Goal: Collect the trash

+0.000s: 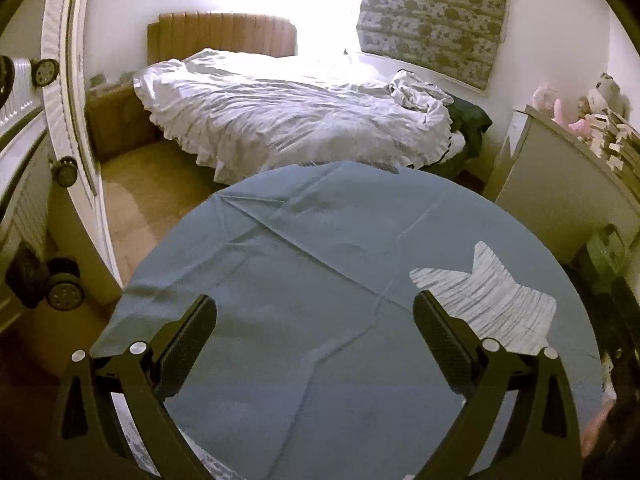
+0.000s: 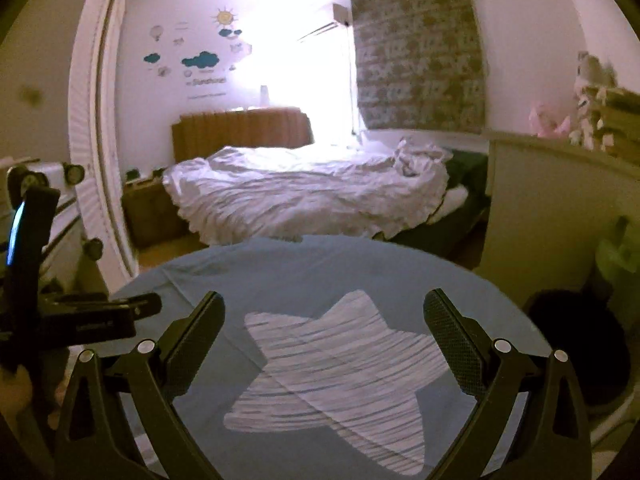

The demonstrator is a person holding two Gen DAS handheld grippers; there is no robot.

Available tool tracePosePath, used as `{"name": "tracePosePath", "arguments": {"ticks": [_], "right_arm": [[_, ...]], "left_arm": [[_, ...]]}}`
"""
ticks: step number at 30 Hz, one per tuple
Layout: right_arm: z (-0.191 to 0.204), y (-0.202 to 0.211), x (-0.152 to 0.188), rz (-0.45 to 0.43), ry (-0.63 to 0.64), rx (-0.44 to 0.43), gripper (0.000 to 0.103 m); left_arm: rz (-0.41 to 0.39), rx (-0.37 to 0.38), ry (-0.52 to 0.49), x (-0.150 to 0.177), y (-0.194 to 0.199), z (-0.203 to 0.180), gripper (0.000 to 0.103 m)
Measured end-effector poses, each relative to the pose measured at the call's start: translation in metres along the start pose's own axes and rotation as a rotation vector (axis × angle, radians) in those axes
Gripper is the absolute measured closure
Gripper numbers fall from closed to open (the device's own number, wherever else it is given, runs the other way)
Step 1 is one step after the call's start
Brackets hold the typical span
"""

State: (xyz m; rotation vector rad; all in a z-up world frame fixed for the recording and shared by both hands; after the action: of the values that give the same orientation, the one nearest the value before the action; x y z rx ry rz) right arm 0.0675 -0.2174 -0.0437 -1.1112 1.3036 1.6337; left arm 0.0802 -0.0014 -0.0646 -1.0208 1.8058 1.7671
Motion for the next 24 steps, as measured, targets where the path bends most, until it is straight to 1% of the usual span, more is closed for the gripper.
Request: {"name": "tracePosePath", "arguments": {"ticks": [3,5,7,10,15,21,24], "right_arm": [[-0.002,0.004,-0.001,-0.022,-0.018,0.022,0.005],[-0.016,0.005,-0.003,-0.037,-0.03,0.027,0.005],[-0.018,0.007,-0.005,-0.052,-0.032,0.032,0.005],[-0.017,0.011,-0.006,-0.068,-0.015,0.037,0.005],[-0.018,0.018,-0.007,-0.097,-0.013,0.042,0.005],[-0.022,0.021,-0.008,-0.114,-0.037,0.049,0.005],[-0.023,0.022,-0.008,-0.118,-0.03,0.05,0.005]], "left_arm": [[-0.012,-0.035,-0.007,0.003,0.002,0.001,0.005],[-0.006,-0.062,-0.014,0.004,0.002,0.002,0.005],[-0.006,-0.078,-0.016,0.008,0.002,0.003,0.005],[0.004,-0.074,-0.002,0.011,0.003,0.006,0.005],[-0.019,-0.071,0.012,0.011,0.009,0.01,0.005],[-0.061,-0.083,-0.012,0.01,0.015,0.007,0.005],[-0.065,-0.085,-0.021,0.009,0.016,0.005,0.005]]}}
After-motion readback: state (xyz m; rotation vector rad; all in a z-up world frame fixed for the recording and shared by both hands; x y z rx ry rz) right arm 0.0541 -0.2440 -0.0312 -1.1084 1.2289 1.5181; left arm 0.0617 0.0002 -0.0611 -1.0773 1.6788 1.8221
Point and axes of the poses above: each gripper's, at about its wrist camera, not at the fingertips, and y roughly against the way its jaws point, z to its left, x to its underside, the point moved 5 cm from there along -y, roughly the way its jaws point
